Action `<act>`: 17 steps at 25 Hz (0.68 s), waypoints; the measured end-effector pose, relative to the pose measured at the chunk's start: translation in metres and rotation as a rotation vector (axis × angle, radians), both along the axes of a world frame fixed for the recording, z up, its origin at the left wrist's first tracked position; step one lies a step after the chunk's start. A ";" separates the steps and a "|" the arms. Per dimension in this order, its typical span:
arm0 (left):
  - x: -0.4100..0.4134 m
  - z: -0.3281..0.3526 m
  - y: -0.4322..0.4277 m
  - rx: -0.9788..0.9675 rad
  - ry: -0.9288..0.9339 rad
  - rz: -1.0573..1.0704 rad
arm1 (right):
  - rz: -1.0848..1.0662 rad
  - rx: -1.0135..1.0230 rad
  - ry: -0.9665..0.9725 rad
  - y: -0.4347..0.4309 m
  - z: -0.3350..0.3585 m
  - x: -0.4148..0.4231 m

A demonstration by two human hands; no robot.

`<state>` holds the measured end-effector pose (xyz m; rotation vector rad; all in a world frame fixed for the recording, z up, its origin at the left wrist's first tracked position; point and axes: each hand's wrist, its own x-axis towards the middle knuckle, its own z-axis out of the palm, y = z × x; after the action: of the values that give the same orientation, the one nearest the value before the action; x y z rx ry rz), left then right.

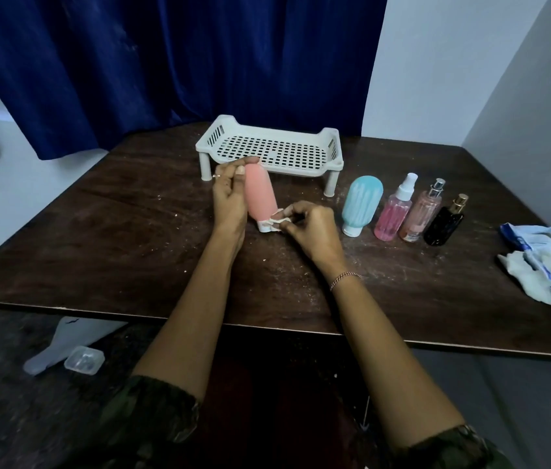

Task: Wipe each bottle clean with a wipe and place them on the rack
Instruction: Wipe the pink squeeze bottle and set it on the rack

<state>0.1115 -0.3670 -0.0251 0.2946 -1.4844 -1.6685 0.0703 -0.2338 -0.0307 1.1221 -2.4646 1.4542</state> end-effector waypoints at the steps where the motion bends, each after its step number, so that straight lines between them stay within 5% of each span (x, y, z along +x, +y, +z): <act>1: 0.001 0.000 -0.001 -0.035 -0.022 0.040 | 0.013 0.009 0.013 0.001 0.000 0.000; 17: 0.004 -0.006 -0.001 -0.227 -0.120 0.209 | 0.140 0.177 0.287 -0.009 -0.008 0.005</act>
<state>0.1155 -0.3682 -0.0307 0.4151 -1.6550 -1.3240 0.0755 -0.2428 -0.0385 1.4481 -2.3874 1.0288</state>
